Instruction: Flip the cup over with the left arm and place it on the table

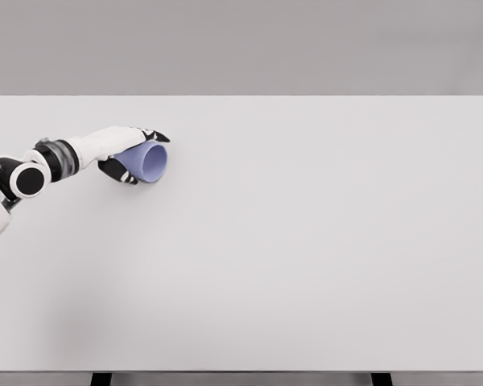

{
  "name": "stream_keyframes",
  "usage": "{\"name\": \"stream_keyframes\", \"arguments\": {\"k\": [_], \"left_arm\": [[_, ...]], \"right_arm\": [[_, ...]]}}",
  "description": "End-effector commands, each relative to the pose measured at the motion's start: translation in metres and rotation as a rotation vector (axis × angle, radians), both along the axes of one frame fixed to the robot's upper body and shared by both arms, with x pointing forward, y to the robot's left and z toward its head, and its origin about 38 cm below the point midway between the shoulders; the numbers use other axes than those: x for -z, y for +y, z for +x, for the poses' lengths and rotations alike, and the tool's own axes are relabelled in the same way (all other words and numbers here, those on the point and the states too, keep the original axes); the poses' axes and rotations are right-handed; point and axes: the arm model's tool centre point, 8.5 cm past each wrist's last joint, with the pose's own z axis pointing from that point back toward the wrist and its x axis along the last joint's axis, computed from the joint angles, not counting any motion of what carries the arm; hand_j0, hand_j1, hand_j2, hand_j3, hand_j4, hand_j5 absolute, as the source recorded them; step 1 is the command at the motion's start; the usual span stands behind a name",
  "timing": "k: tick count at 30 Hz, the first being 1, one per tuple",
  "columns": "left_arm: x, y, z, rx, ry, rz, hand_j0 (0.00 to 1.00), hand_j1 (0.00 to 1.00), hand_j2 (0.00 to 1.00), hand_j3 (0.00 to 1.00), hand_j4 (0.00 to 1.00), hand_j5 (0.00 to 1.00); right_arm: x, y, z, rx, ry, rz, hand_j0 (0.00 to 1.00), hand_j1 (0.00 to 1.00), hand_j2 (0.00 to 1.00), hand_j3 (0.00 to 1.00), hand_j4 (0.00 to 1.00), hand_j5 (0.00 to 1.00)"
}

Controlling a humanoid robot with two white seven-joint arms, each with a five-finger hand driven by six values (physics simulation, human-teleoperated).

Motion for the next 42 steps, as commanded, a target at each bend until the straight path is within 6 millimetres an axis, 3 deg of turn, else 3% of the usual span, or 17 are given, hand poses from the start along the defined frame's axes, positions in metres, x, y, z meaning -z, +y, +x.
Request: {"name": "stream_keyframes", "arguments": {"k": [1,12,26,29,42], "left_arm": [[0.000,-0.001,0.000,0.004,0.000,-0.004,0.77,0.77,0.77,0.77,0.77,0.77],[-0.005,-0.005,0.000,0.011,-0.008,-0.027,0.78,0.78,0.78,0.78,0.78,0.78],[-0.034,-0.003,0.008,-0.045,0.018,-0.273,0.79,0.79,0.79,0.79,0.79,0.79],[-0.046,-0.011,0.006,-0.028,0.011,-0.338,0.80,0.80,0.80,0.80,0.80,0.80],[-0.052,-0.013,0.007,-0.054,0.054,-0.505,0.80,0.80,0.80,0.80,0.80,0.80]], "right_arm": [[0.000,0.000,0.000,0.000,0.000,0.000,1.00,1.00,1.00,1.00,1.00,1.00],[0.000,0.000,0.000,0.000,0.000,0.000,1.00,1.00,1.00,1.00,1.00,1.00],[0.000,0.000,0.000,0.000,0.000,0.000,1.00,1.00,1.00,1.00,1.00,1.00],[0.000,0.000,0.000,0.000,0.000,-0.001,1.00,1.00,1.00,1.00,1.00,1.00],[0.000,0.000,0.000,0.000,0.000,0.000,1.00,1.00,1.00,1.00,1.00,1.00]]}}
